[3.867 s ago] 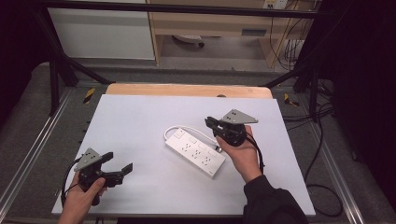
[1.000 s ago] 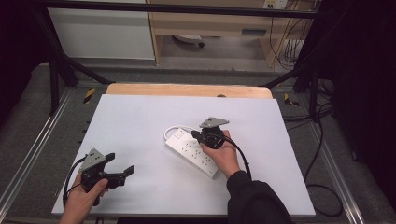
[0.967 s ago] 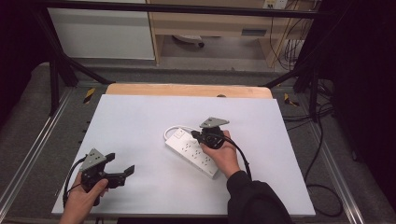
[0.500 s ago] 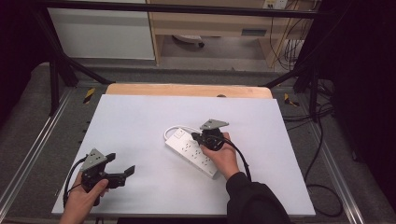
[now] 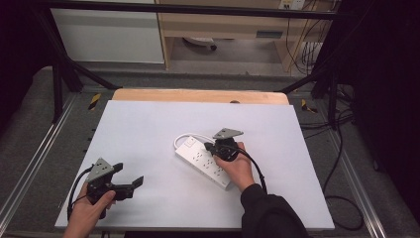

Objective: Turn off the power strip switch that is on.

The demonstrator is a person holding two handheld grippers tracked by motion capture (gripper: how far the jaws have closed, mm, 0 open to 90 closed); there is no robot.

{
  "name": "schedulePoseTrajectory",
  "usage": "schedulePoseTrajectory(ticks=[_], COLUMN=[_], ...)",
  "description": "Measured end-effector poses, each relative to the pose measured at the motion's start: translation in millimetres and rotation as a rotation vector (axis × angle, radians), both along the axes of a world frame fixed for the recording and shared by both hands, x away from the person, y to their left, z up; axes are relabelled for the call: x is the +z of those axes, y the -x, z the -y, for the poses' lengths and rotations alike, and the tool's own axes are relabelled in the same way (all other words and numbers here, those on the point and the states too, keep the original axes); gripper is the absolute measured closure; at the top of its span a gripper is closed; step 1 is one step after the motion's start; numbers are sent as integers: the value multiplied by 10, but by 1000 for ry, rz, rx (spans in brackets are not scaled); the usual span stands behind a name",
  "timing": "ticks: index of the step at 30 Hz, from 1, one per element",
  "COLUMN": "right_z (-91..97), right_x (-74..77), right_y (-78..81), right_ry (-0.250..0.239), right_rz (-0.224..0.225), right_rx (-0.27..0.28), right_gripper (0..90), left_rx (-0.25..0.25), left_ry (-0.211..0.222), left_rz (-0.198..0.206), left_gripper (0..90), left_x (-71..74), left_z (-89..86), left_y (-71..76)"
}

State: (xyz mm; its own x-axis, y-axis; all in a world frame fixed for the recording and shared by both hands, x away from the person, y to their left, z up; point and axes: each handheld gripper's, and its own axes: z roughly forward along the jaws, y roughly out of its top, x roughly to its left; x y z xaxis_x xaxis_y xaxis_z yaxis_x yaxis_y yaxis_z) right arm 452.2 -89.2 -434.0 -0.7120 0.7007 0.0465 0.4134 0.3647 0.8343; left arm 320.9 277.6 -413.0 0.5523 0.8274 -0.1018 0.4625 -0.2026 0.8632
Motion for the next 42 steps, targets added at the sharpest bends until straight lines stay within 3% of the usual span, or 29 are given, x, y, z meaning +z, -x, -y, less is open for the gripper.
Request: schedulePoseTrajectory(ticks=[42], right_z=[-18], right_x=[-45], right_y=[4], right_ry=[39], right_rz=[-15], right_rx=[2], right_gripper=[900], left_rx=[-5], left_ry=[-16], left_rz=[1], left_gripper=[77], left_x=[-4], left_z=[5], left_y=[0])
